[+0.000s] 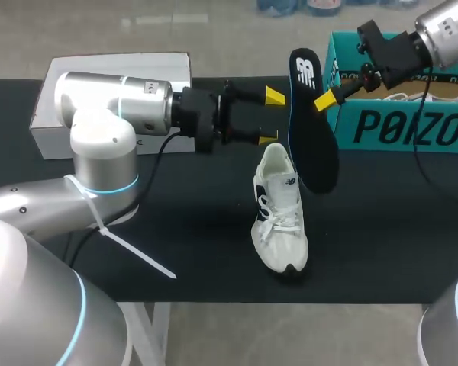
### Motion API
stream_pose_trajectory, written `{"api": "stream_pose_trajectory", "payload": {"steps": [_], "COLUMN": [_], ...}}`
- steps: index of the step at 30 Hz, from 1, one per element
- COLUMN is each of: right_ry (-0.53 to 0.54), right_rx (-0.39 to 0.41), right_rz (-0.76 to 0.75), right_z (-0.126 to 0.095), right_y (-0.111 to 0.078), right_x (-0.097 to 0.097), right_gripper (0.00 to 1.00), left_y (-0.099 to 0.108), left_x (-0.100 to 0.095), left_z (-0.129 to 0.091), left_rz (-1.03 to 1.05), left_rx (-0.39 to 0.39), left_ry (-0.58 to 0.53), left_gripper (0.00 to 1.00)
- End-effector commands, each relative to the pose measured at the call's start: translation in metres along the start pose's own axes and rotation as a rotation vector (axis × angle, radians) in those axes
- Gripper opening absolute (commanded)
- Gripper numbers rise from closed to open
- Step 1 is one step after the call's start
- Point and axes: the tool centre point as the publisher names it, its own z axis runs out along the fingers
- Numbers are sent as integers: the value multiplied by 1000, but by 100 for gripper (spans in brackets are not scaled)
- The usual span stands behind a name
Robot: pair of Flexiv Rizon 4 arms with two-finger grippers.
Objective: Take the shoe out of the shoebox, open the shoe tongue, remove and reinsert the insole, then place the shoe into the shoebox
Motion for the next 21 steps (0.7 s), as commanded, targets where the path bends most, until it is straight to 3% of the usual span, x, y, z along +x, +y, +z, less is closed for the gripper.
{"api": "stream_pose_trajectory", "payload": {"steps": [1, 9, 18, 19, 21], "right_ry": [17, 51, 61, 61, 63], "right_rx": [10, -33, -30, -30, -30], "right_rz": [6, 28, 21, 21, 20], "right_z": [10, 16, 21, 22, 24], "right_y": [9, 15, 20, 21, 22], "right_x": [-8, -11, -12, -11, -10], "right_gripper": [0, 0, 0, 0, 0], "left_y": [1, -2, -3, -3, -4], "left_x": [2, 7, 9, 9, 10], "left_z": [6, 15, 18, 18, 19], "left_rz": [2, 25, 41, 42, 45], "left_rx": [6, 8, 16, 17, 20], "left_ry": [4, 25, 32, 32, 34], "left_gripper": [100, 100, 100, 95, 66]}}
